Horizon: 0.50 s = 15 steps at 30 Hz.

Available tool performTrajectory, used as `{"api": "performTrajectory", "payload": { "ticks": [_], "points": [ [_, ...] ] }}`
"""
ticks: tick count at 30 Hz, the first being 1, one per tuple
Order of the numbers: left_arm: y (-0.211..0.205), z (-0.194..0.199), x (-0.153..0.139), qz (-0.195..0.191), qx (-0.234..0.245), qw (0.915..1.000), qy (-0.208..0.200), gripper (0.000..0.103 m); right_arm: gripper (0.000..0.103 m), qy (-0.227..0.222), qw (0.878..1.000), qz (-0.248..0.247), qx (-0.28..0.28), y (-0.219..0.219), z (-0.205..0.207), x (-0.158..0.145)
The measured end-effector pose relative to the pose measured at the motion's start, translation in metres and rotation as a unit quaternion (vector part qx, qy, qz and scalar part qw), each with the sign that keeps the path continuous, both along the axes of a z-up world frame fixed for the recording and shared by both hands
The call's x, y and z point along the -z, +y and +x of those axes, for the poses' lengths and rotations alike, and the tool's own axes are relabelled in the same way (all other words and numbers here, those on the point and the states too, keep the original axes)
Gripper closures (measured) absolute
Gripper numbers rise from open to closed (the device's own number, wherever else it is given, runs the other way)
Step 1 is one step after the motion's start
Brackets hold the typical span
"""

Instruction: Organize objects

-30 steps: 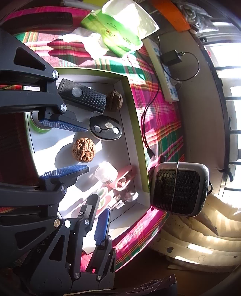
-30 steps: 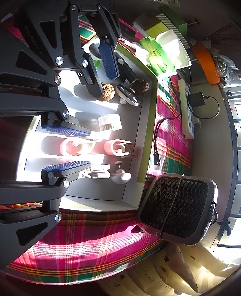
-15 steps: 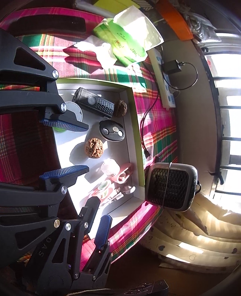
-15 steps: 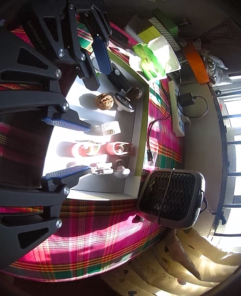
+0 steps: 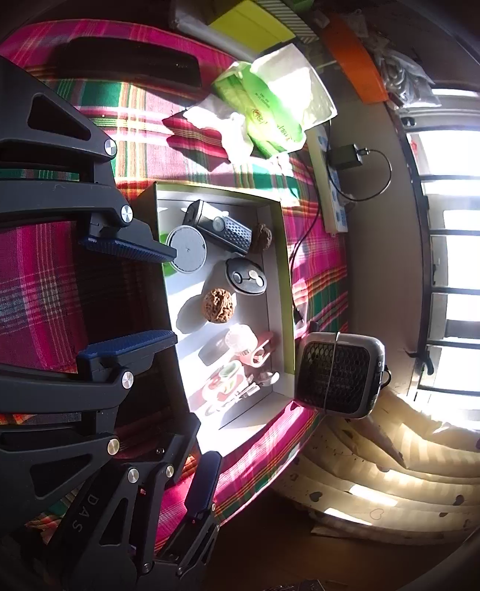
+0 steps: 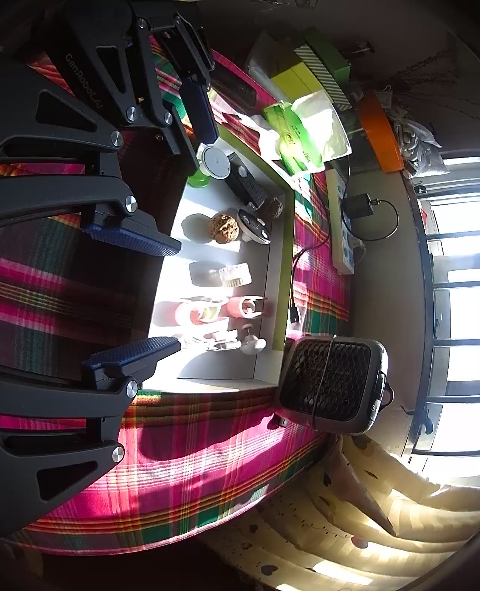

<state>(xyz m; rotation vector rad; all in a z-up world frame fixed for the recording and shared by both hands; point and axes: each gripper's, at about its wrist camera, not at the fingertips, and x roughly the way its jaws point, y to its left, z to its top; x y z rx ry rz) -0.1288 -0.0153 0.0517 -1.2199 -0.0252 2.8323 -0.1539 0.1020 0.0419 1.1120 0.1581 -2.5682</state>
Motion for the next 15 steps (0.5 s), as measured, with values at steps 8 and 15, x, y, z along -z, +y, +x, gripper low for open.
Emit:
{"api": "performTrajectory", "payload": {
  "ticks": [8, 15],
  "points": [
    [-0.001, 0.024, 0.014, -0.011, -0.011, 0.9997, -0.016, 0.067, 0.056, -0.01, 1.0, 0.006, 0.006, -0.002, 0.023, 0.011],
    [-0.004, 0.037, 0.028, -0.013, -0.022, 0.9991, -0.033, 0.067, 0.056, -0.035, 0.999, 0.008, 0.012, 0.0, 0.037, 0.029]
  ]
}}
